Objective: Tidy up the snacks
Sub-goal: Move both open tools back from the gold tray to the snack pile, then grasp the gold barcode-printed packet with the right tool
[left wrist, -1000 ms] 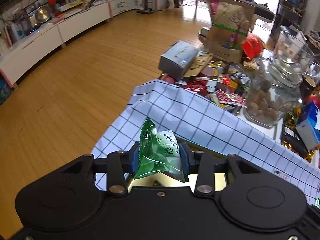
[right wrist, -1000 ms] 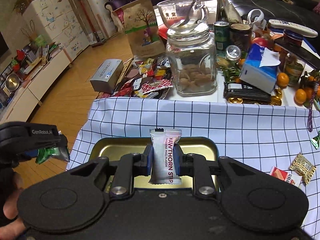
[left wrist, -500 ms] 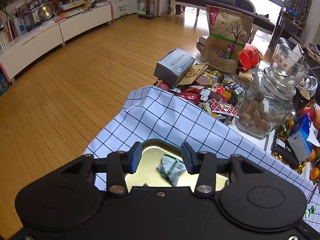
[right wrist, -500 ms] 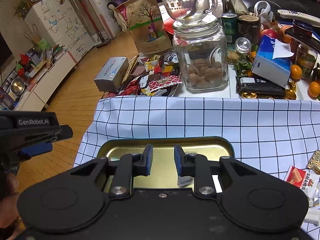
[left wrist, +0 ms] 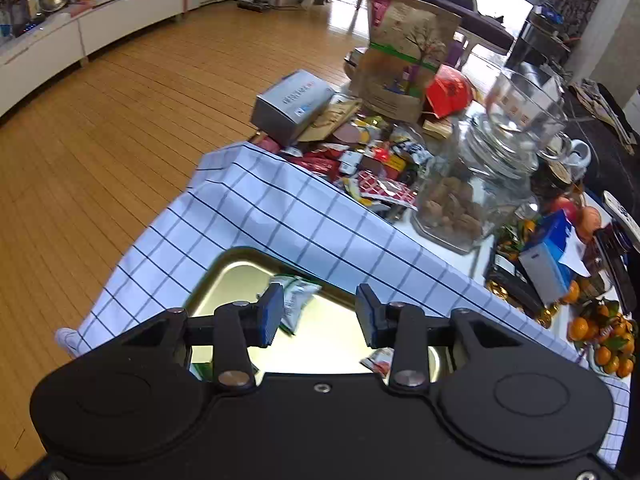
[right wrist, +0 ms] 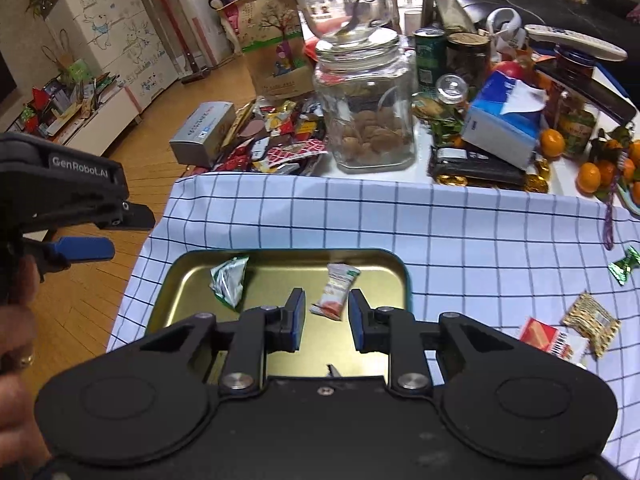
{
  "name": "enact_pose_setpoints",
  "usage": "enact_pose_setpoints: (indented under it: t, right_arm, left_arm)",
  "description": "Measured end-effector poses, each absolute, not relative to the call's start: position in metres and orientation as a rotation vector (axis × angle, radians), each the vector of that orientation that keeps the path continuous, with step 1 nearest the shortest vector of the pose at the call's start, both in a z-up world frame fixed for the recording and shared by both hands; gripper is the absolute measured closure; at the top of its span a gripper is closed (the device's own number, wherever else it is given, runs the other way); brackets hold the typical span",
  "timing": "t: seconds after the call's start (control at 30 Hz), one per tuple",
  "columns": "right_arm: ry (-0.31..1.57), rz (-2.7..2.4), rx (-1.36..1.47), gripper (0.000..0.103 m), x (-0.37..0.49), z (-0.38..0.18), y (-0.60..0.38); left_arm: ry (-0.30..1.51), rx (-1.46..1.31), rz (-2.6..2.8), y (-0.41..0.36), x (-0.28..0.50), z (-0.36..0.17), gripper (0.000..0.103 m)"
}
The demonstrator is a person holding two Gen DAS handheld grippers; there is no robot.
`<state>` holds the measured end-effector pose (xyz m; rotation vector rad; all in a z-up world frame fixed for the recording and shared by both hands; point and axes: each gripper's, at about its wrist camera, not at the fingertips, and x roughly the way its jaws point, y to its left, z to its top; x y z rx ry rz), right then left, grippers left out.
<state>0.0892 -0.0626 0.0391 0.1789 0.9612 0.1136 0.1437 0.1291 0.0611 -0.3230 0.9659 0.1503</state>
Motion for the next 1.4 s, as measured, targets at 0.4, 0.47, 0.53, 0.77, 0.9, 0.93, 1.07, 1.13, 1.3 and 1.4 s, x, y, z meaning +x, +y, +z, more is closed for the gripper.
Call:
enact_pose_setpoints:
  t: [0.4, 0.47, 0.53, 0.77, 0.9, 0.93, 1.07, 1.13, 1.3, 1.4]
  right_arm:
    - [0.849, -0.162, 0.258, 0.068, 0.056, 0.035, -0.188]
    - [0.84, -0.235, 0.284, 0.068, 0.054, 0.03, -0.22]
    - [0.842, -0.292, 0.301, 0.067, 0.054, 0.023, -0.25]
    - [0.83, -0.448, 0.333, 0.067, 0.058, 0.002, -0.331]
    - [0.845, -0.499, 0.379, 0.067, 0.069, -0.012, -0.361]
    - [0.858, -0.501, 0.395, 0.067, 0.075, -0.017, -0.367]
    - [0.906, -0.491, 0.471, 0.067, 0.091, -0.033, -0.378]
    - [0.942, -0.478, 0.518, 0.067, 0.1, -0.04, -0.38]
    - [1.08, -0.464, 0.594, 0.067, 0.122, -0.058, -0.372]
    - [1.13, -0.376, 0.656, 0.067, 0.124, -0.062, -0.361]
  left_arm:
    - [0.961, -0.292, 0.108, 0.068, 0.144, 0.05, 0.056]
    - [0.95, -0.258, 0.086, 0.05, 0.144, 0.048, 0.055]
    - [0.941, -0.203, 0.066, 0.03, 0.144, 0.044, 0.055]
    - [1.033, -0.075, -0.104, -0.04, 0.144, 0.022, 0.054]
    - [1.124, -0.008, -0.212, -0.074, 0.145, 0.004, 0.055]
    - [1.138, 0.005, -0.226, -0.081, 0.143, 0.0, 0.055]
    - [1.179, 0.057, -0.244, -0.102, 0.139, -0.015, 0.055]
    - [1.201, 0.063, -0.248, -0.109, 0.138, -0.021, 0.055]
    - [1.271, 0.018, -0.292, -0.119, 0.14, -0.031, 0.055]
    - [1.294, 0.006, -0.271, -0.12, 0.14, -0.036, 0.055]
